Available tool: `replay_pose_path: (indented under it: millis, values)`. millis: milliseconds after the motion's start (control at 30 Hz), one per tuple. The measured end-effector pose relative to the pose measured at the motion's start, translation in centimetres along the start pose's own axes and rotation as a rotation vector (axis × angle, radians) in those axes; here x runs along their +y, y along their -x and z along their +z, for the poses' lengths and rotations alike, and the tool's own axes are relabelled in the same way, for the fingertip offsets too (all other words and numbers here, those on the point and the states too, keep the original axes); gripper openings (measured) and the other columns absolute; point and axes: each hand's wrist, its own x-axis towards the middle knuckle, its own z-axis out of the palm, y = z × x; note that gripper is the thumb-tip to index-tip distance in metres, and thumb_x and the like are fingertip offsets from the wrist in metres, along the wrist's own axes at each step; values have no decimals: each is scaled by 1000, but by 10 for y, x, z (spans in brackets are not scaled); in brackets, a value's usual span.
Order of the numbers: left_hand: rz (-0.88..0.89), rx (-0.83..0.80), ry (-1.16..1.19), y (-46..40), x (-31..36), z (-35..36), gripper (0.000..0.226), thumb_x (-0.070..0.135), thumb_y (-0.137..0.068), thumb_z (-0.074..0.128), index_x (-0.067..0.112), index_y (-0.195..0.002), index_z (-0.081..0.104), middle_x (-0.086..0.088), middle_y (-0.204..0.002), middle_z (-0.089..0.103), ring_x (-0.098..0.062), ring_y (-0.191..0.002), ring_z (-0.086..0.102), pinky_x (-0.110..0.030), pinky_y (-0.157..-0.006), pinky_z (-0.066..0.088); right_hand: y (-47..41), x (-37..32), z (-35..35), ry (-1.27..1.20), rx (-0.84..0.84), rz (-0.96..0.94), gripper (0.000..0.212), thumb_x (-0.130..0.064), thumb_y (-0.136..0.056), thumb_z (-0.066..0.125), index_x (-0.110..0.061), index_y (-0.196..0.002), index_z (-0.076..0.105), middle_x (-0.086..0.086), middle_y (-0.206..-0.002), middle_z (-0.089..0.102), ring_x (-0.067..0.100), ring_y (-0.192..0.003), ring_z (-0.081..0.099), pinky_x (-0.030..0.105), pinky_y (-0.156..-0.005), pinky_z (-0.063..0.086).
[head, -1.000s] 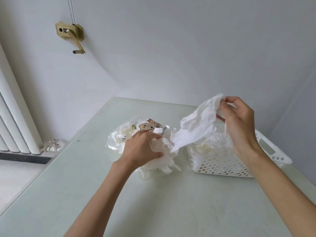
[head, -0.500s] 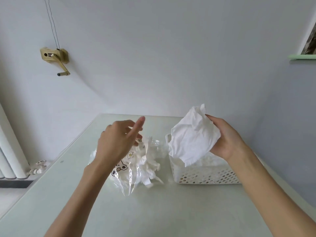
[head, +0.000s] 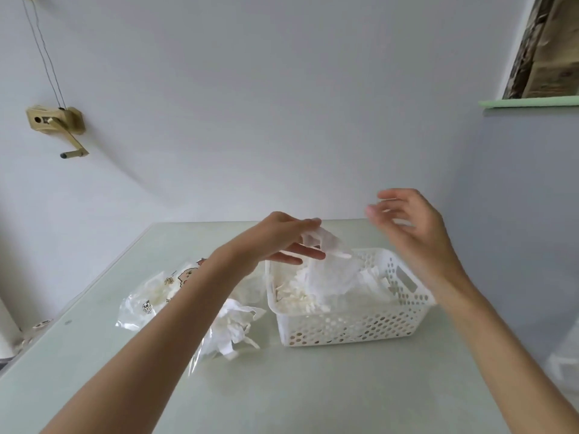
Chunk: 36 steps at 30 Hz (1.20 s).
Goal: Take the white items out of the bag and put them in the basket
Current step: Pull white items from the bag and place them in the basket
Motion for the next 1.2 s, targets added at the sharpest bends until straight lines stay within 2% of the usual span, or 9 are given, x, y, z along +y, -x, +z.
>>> replay_pose_path:
  millis: [100, 233, 433, 600, 733, 833, 900, 1033, 1200]
  values:
    - [-13, -11, 2, -10, 8, 5, 31, 36, -98, 49, 14, -105, 70, 6, -94, 76, -3, -88, 71, -24, -79, 53, 11, -20, 6, 433, -356, -145, 56, -52, -70, 76, -34, -117, 54, -23, -112, 56, -3, -100, 53, 19, -85, 43]
    - [9, -38, -26, -10, 8, 3, 36, 41, -99, 45, 17, -107, 70, 8, -97, 75, -2, -92, 69, -27, -88, 52, 2, -24, 15, 675, -239, -260, 12, -32, -86, 69, -28, -98, 70, -14, -92, 69, 7, -82, 64, 27, -76, 53]
    - [177, 119, -99, -7, -8, -15, 54, 62, -85, 48, 22, -115, 65, 8, -115, 69, -3, -100, 67, -24, -78, 56, -20, -22, 1, 150, -387, 34, 8, -23, -95, 56, -16, -95, 60, -6, -94, 70, 11, -92, 65, 26, -88, 48]
    - [314, -330, -67, -9, -22, -7, 49, 43, -92, 58, 22, -136, 52, 5, -133, 59, -10, -125, 54, -34, -107, 40, -26, -21, -14, -254, -698, 207, 16, -24, -88, 58, -14, -101, 59, 3, -96, 67, 19, -92, 63, 31, -83, 50]
    - [265, -202, 49, -10, -19, 3, 27, 27, -89, 66, 15, -112, 71, -2, -107, 73, -17, -101, 69, -31, -95, 51, -28, -18, -26, -386, -647, 295, 25, -28, -86, 59, -13, -104, 63, 7, -100, 66, 20, -92, 63, 23, -75, 53]
    - [308, -100, -12, -14, -17, 8, 20, 27, -86, 70, 13, -100, 75, 0, -94, 75, -14, -86, 71, -29, -84, 54, -20, -19, -20, -64, -688, 216, 45, -51, -81, 68, -19, -112, 66, -4, -110, 70, 10, -105, 65, 26, -89, 50]
    - [319, -79, -71, -14, -15, 10, 19, 28, -85, 71, 14, -96, 75, -1, -92, 75, -16, -84, 70, -32, -81, 54, -19, -24, -11, 127, -583, 109, 35, -45, -77, 72, -20, -102, 71, -5, -103, 73, 6, -100, 67, 25, -87, 51]
    - [317, -69, -86, -10, -20, 5, 12, 30, -81, 75, 18, -81, 74, -1, -81, 72, -11, -71, 66, -22, -71, 54, -34, -28, -12, -88, -259, 188, 19, -27, -89, 65, -10, -93, 71, 4, -89, 73, 16, -81, 70, 20, -72, 54]
    - [346, 5, 29, -13, -24, -3, 13, 28, -86, 69, 16, -82, 71, 13, -62, 58, -6, -63, 55, -25, -76, 57, -44, -18, -24, -99, -232, 165, 15, -21, -94, 58, -15, -90, 71, -2, -85, 71, 7, -77, 66, 17, -73, 49]
